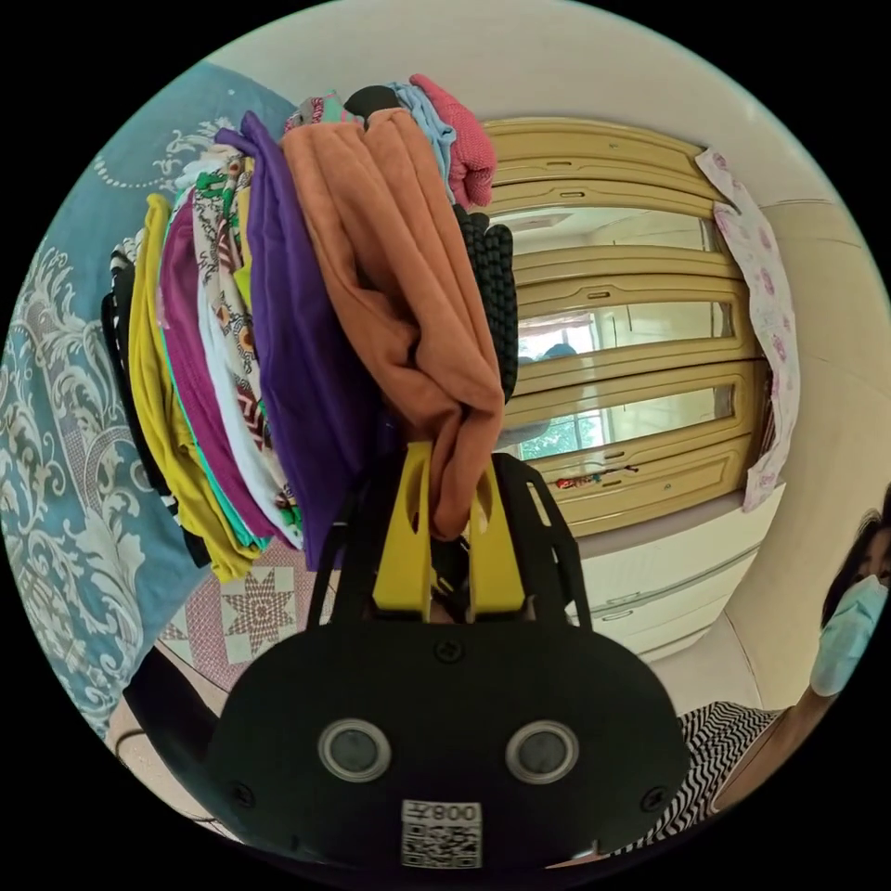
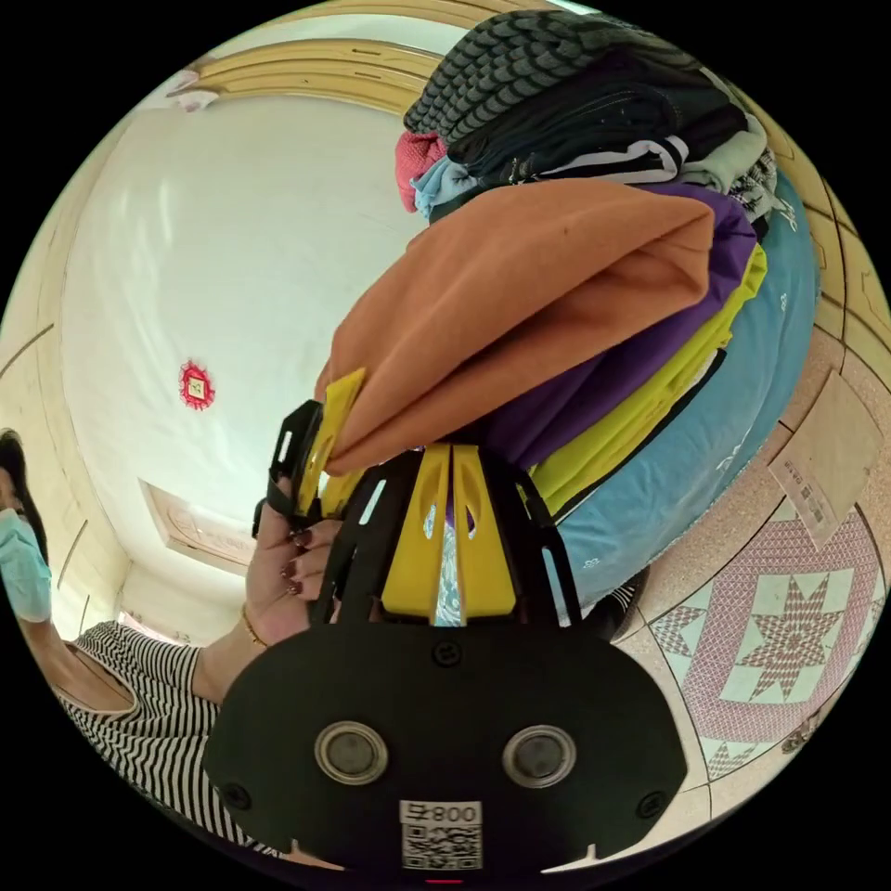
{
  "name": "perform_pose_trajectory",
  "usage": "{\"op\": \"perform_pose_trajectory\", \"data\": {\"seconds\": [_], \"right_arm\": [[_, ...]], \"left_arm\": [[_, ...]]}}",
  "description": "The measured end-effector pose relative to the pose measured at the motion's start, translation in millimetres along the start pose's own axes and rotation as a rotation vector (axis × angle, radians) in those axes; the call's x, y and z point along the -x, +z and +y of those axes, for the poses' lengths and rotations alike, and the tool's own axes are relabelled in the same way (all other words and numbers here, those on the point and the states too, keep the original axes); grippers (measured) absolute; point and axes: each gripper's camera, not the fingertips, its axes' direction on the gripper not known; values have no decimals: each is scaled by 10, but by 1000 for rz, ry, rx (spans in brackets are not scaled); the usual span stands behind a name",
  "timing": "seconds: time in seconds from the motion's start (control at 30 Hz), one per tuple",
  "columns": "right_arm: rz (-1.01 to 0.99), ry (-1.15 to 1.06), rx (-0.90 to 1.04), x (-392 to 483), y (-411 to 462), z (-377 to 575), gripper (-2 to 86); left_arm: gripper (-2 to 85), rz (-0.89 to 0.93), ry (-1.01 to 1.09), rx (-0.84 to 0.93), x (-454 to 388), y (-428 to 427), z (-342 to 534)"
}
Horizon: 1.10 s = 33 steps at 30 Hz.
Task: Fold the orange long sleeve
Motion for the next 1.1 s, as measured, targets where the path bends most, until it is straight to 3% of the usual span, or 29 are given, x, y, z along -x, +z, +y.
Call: {"op": "perform_pose_trajectory", "data": {"seconds": [0.2,0.33,0.53,0.6,0.67,0.87,1.0,1.1], "right_arm": [[-78,-29,14,58,-632,315,1],[49,-108,-104,231,-1182,262,1],[197,127,-271,-303,-1710,229,6],[163,205,-316,-519,-1820,301,11],[-14,270,-332,-787,-1841,329,23],[-203,228,-366,-664,-1888,145,28],[-143,115,-308,-228,-1988,-209,26],[-50,83,-262,-90,-1947,-368,25]], "left_arm": [[54,-71,19,63,216,70,-53],[53,-29,-51,50,429,89,-7],[53,29,-91,50,553,19,-16],[52,54,-100,48,577,6,-13],[52,91,-125,36,623,-23,13],[53,193,-134,-8,584,-108,35],[57,177,-88,-9,469,-109,23],[58,69,-65,54,475,-33,65]]}}
